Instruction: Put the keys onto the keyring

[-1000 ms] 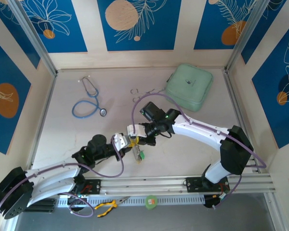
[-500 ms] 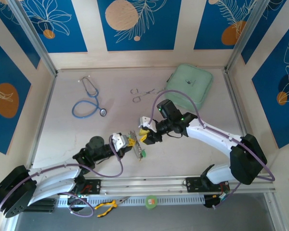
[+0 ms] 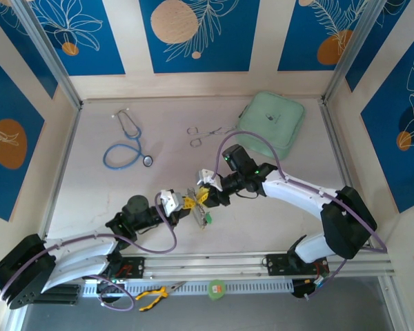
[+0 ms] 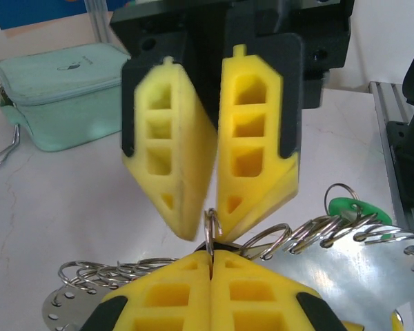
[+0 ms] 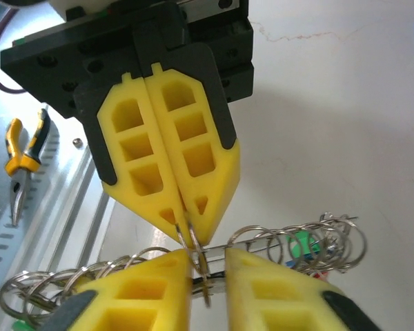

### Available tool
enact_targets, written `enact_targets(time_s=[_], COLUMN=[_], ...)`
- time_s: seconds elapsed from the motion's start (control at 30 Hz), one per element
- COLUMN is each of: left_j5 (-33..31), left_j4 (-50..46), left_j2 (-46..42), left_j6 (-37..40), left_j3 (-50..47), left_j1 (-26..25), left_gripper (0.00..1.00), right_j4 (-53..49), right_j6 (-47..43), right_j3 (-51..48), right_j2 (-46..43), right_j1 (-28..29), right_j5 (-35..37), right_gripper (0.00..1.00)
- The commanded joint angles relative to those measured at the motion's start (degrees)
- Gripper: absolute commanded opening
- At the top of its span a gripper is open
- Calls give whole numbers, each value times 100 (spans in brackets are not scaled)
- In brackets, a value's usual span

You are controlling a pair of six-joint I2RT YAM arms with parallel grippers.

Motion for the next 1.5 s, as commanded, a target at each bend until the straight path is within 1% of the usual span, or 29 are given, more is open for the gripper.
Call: enact_targets(time_s=[0.0, 0.1, 0.13, 0.17, 0.23, 0.33, 0.43, 0.53, 0.6, 0.7, 0.8, 1.0, 1.03, 1.1, 1.2, 1.3, 1.4, 1.47], left_j5=[187, 68, -10, -60, -134, -169, -201, -112, -43, 40, 111, 119, 105, 93, 96, 62, -52, -93], left_j4=[492, 329, 164, -27, -597, -1560, -1872, -1867, -1744, -1505, -1142, -1132, -1151, -1147, -1128, -923, -737, -687], left_j2=[24, 17, -19, -86, -295, -561, -686, -626, -533, -379, -241, -242, -267, -303, -394, -505, -612, -641], left_j6=[-81, -74, -35, 14, 198, 503, 600, 611, 592, 535, 395, 409, 409, 401, 365, 275, 203, 193], left_j3=[-49, -12, 24, 62, 191, 429, 502, 548, 566, 576, 526, 522, 522, 513, 471, 347, 213, 175], left_j1=[22, 19, 22, 22, 22, 17, 18, 22, 22, 22, 22, 20, 23, 22, 22, 22, 22, 22], left_gripper=[0, 1, 13, 21, 26, 28, 28, 28, 27, 22, 18, 13, 13, 20, 23, 23, 21, 20], right_j4=[-7, -47, -103, -229, -688, -1361, -1816, -2062, -2148, -2233, -2307, -2433, -2466, -2463, -2378, -2237, -2003, -1949], right_j6=[-27, -23, -27, -71, -288, -652, -935, -1035, -1073, -1125, -1176, -1291, -1300, -1293, -1234, -1096, -962, -943], right_j3=[79, 96, 125, 166, 374, 676, 948, 1223, 1368, 1506, 1588, 1659, 1676, 1696, 1686, 1621, 1436, 1360], right_j2=[43, -42, -77, -91, -79, 14, 131, 232, 288, 343, 397, 473, 487, 510, 494, 404, 239, 179], right_j1=[32, 32, 40, 61, 180, 391, 585, 744, 844, 985, 1100, 1221, 1242, 1253, 1218, 1104, 958, 928], right_j5=[-310, -365, -302, -197, 280, 1059, 1688, 2017, 2153, 2266, 2379, 2592, 2606, 2633, 2606, 2300, 1927, 1840], right_gripper=[0, 0, 0, 0, 0, 0, 0, 0, 0, 0, 0, 0, 0, 0, 0, 0, 0, 0])
